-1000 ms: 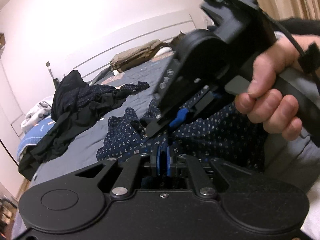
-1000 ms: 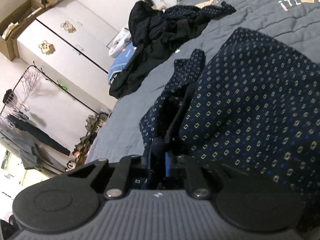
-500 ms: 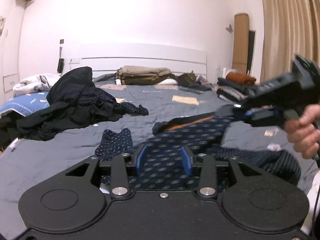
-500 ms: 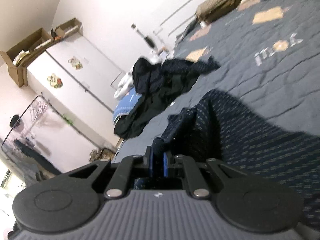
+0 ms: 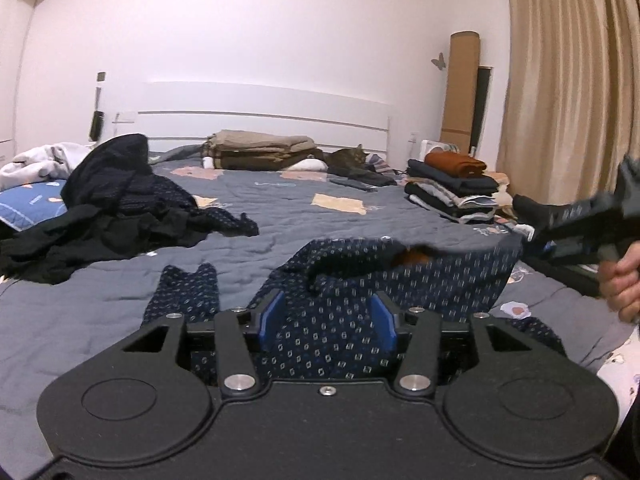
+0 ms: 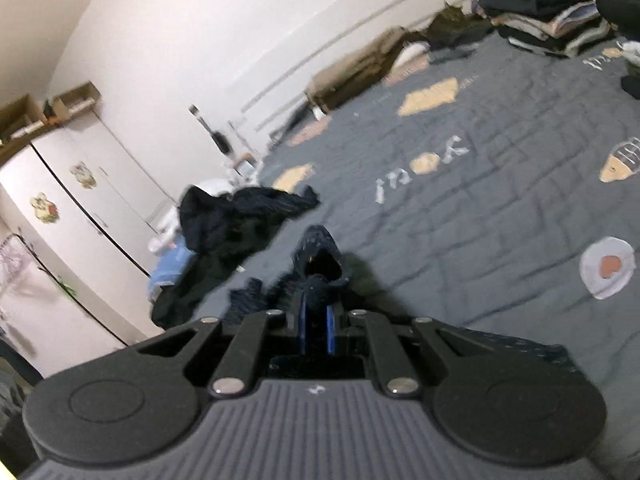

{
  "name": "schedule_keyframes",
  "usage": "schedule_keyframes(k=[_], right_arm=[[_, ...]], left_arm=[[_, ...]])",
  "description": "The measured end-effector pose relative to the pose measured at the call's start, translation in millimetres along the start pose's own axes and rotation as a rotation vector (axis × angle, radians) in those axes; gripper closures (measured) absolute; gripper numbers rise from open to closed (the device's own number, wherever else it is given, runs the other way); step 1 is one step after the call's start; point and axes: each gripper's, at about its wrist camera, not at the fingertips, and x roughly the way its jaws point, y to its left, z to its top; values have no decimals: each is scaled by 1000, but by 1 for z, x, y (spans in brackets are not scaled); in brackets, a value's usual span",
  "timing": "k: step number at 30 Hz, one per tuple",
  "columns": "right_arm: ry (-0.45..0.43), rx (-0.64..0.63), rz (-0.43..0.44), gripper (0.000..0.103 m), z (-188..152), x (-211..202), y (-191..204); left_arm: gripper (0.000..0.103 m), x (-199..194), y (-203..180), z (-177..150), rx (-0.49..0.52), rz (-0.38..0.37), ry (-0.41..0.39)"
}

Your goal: Fold clothes

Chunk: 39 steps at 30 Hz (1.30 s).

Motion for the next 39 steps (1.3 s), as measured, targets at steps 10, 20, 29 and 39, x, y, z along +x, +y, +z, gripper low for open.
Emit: schedule_keyframes(k=[10,20,29,39], right_arm=[[104,9,-54,94,-18,29,-30],[149,8,-57,93,-20,42,-36],[165,16,-42,93,-18,44,-41],[184,12,-31,93,-17,49,-42]], left_arm=[[48,74,-14,39,374,-28,143],[43,189,-55,55,646,-223,339],[41,284,-89,46,823,-380,507],[17,336,-98,30,887,-473,588]])
